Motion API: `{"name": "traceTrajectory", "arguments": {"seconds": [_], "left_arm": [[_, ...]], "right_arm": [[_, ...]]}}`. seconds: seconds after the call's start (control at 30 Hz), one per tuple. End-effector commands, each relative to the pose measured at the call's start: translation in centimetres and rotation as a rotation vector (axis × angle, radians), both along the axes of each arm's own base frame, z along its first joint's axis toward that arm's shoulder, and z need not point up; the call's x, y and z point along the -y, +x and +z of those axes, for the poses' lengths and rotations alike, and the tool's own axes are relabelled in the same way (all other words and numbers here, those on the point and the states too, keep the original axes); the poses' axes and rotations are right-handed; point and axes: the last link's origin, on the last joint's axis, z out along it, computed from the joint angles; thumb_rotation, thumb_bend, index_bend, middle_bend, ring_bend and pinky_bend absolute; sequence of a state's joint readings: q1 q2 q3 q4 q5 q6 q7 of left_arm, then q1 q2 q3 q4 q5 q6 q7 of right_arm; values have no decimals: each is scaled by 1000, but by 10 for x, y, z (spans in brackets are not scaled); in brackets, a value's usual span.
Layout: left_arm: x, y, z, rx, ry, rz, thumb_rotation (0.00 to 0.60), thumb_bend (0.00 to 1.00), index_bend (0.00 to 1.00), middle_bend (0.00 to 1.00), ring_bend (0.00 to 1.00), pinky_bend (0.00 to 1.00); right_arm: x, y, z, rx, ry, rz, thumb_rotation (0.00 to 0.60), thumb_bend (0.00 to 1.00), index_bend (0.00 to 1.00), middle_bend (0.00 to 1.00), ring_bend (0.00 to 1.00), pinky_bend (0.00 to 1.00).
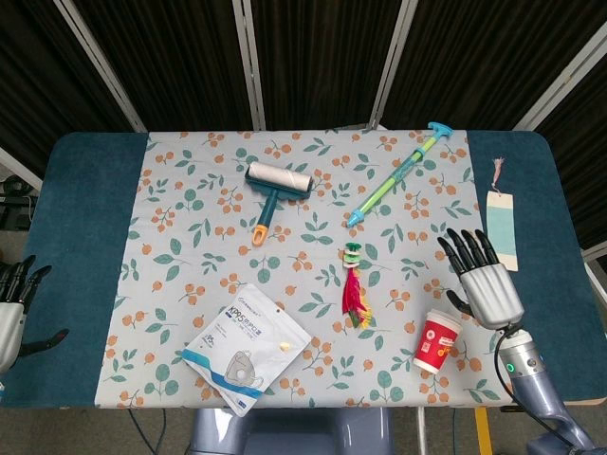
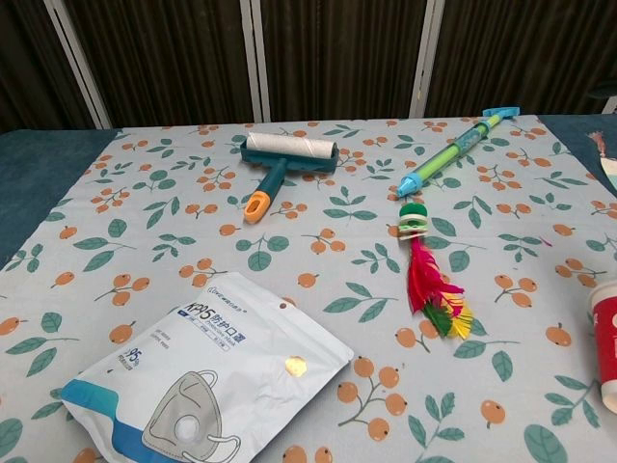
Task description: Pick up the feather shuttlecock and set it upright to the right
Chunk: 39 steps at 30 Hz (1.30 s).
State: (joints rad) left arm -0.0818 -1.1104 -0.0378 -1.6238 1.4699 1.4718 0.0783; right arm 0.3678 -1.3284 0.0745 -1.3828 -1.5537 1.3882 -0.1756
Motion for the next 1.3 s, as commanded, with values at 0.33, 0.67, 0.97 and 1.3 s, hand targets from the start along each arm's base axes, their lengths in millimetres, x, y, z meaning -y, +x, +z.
{"name": "traceTrajectory", "arguments": {"seconds": [0.33, 0.67, 0.97, 1.3], "left_arm": [[0, 0, 0, -3, 2, 0, 551, 149, 117, 0, 0, 0], [-1, 0, 0, -3, 1, 3, 554, 149, 117, 0, 0, 0], [0, 0, 0, -6, 4, 3, 555, 150, 117, 0, 0, 0], [-1, 0, 0, -4, 1, 2, 554, 149, 117, 0, 0, 0]], "right_arm": [[0, 3, -1, -8, 27, 29, 600, 158, 62, 0, 0, 0], [7, 15, -11, -90, 145, 202, 600, 158, 200, 32, 0, 0], [16, 35, -50, -162, 260, 371, 600, 158, 303, 102, 0, 0], [18, 46, -84, -165, 307, 407, 600, 159, 367, 137, 0, 0]]}}
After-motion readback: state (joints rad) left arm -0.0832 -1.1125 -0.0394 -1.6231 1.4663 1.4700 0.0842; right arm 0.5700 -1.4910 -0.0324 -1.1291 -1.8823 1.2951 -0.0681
